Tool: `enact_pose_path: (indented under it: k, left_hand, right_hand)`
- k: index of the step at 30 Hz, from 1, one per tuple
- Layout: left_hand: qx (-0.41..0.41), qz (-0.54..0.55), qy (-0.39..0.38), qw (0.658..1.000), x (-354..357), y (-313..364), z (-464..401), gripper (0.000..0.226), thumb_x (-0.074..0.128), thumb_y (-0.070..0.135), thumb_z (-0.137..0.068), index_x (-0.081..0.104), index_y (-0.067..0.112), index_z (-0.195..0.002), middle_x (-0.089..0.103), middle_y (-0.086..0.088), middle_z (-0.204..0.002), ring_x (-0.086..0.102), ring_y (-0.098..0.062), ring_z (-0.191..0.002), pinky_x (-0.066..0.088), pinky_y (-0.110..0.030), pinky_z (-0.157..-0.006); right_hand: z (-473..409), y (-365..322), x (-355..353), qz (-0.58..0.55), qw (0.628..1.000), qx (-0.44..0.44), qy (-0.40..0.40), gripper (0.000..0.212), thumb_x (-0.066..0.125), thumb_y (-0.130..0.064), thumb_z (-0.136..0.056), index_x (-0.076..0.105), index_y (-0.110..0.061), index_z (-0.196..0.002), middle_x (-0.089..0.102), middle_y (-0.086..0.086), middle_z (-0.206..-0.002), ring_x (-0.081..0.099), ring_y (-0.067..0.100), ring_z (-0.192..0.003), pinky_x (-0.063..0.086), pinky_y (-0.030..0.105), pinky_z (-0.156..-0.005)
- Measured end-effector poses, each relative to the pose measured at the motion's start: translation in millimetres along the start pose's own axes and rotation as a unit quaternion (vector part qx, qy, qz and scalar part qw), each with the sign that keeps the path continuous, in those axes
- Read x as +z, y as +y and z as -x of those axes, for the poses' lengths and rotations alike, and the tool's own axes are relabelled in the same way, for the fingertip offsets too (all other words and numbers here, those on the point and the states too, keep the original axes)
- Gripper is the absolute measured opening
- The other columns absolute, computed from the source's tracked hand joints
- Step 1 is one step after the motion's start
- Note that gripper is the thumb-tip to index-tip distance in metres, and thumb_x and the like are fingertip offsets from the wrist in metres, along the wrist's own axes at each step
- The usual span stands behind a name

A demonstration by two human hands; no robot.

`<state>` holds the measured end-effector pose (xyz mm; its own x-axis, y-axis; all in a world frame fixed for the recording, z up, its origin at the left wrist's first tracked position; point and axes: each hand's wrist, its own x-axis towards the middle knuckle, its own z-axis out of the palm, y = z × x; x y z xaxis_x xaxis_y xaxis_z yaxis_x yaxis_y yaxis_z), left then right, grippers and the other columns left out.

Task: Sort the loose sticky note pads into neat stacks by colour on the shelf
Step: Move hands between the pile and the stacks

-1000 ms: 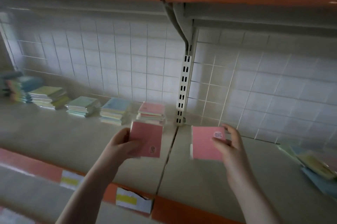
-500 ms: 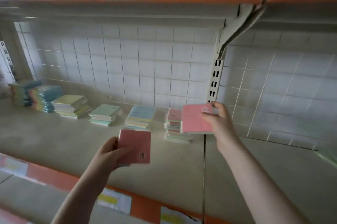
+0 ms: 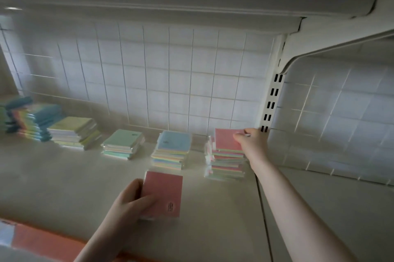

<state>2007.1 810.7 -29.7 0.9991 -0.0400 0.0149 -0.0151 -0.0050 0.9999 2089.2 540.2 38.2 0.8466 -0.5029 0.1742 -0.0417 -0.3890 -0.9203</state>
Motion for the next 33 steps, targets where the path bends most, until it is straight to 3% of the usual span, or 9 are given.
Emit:
enact_pose_path:
  k: [2, 4, 7, 9, 12, 15, 21, 28, 33]
  left_hand:
    - [-0.004, -0.001, 0.001, 1.000, 0, -1, 0, 0.040, 0.063, 0.019, -0.057, 0.059, -0.004, -0.089, 0.062, -0.017, -0.075, 0.057, -0.022, -0.066, 0.044, -0.029, -0.056]
    - [-0.006, -0.003, 0.007, 1.000, 1, -1, -1, 0.040, 0.062, 0.018, -0.057, 0.059, -0.003, -0.090, 0.064, -0.017, -0.076, 0.058, -0.021, -0.065, 0.046, -0.026, -0.052]
    - [-0.005, -0.019, 0.021, 1.000, 3, -2, -2, 0.038, 0.061, 0.018, -0.056, 0.060, -0.001, -0.089, 0.065, -0.017, -0.078, 0.059, -0.021, -0.066, 0.046, -0.028, -0.054]
    - [-0.007, -0.025, 0.026, 0.999, 3, 0, -1, 0.042, 0.064, 0.021, -0.053, 0.061, 0.000, -0.089, 0.067, -0.016, -0.078, 0.060, -0.020, -0.066, 0.046, -0.027, -0.055]
    - [-0.016, -0.017, 0.031, 0.999, 3, 0, 0, 0.059, 0.070, 0.031, -0.041, 0.061, -0.001, -0.089, 0.067, -0.017, -0.077, 0.060, -0.024, -0.067, 0.045, -0.032, -0.058]
    - [-0.028, 0.013, 0.033, 0.999, 4, 3, 1, 0.049, 0.069, 0.019, -0.050, 0.060, -0.005, -0.092, 0.065, -0.025, -0.083, 0.060, -0.026, -0.069, 0.045, -0.033, -0.059]
    - [-0.011, 0.034, 0.006, 0.999, 16, 29, -1, 0.028, 0.070, 0.006, -0.064, 0.061, -0.003, -0.089, 0.062, -0.003, -0.059, 0.054, -0.009, -0.046, 0.041, -0.016, -0.040]
    - [0.057, -0.041, -0.079, 0.994, 53, 105, -35, 0.035, 0.064, 0.019, -0.062, 0.067, 0.002, -0.093, 0.063, -0.006, -0.071, 0.056, -0.012, -0.059, 0.049, -0.017, -0.052]
    - [0.042, -0.116, -0.145, 0.982, 89, 136, -80, 0.009, 0.066, 0.009, -0.085, 0.065, 0.008, -0.095, 0.064, -0.005, -0.075, 0.060, -0.012, -0.065, 0.054, -0.021, -0.061]
  right_hand:
    - [-2, 8, 4, 0.047, 0.999, -0.006, 0.000, 0.031, 0.059, -0.018, -0.079, 0.036, -0.022, -0.059, 0.036, -0.001, -0.057, 0.038, 0.022, -0.066, 0.020, 0.028, -0.051]
    - [-4, 13, 6, 0.075, 0.997, -0.015, 0.011, 0.026, 0.061, -0.020, -0.079, 0.043, -0.017, -0.061, 0.040, 0.000, -0.059, 0.041, 0.022, -0.066, 0.024, 0.031, -0.054]
    - [-5, 16, 8, 0.084, 0.996, -0.021, 0.010, 0.013, 0.062, -0.031, -0.080, 0.054, -0.021, -0.076, 0.050, -0.002, -0.073, 0.048, 0.021, -0.077, 0.032, 0.030, -0.060]
    - [-6, 17, 9, 0.077, 0.997, -0.032, -0.006, 0.020, 0.062, -0.040, -0.079, 0.049, -0.026, -0.084, 0.049, -0.004, -0.082, 0.046, 0.017, -0.082, 0.032, 0.029, -0.060]
    - [-6, 15, 5, 0.071, 0.997, -0.036, -0.018, 0.030, 0.057, -0.037, -0.088, 0.058, -0.016, -0.110, 0.056, 0.004, -0.108, 0.054, 0.021, -0.101, 0.038, 0.030, -0.075]
    - [-2, 7, -16, 0.103, 0.992, -0.067, -0.007, 0.039, 0.052, -0.033, -0.092, 0.055, -0.012, -0.124, 0.055, 0.009, -0.127, 0.051, 0.027, -0.117, 0.038, 0.032, -0.091]
    - [19, 19, -77, 0.246, 0.953, -0.174, -0.005, 0.017, 0.054, -0.026, -0.092, 0.067, -0.016, -0.097, 0.065, 0.002, -0.091, 0.058, 0.024, -0.084, 0.037, 0.028, -0.067]
    - [33, 56, -109, 0.374, 0.906, -0.196, -0.028, 0.020, 0.051, -0.034, -0.093, 0.064, -0.024, -0.105, 0.065, -0.007, -0.100, 0.060, 0.016, -0.088, 0.043, 0.026, -0.068]
    - [37, 72, -118, 0.391, 0.900, -0.172, -0.086, 0.024, 0.048, -0.035, -0.094, 0.060, -0.025, -0.113, 0.060, -0.008, -0.093, 0.057, 0.012, -0.086, 0.047, 0.026, -0.075]
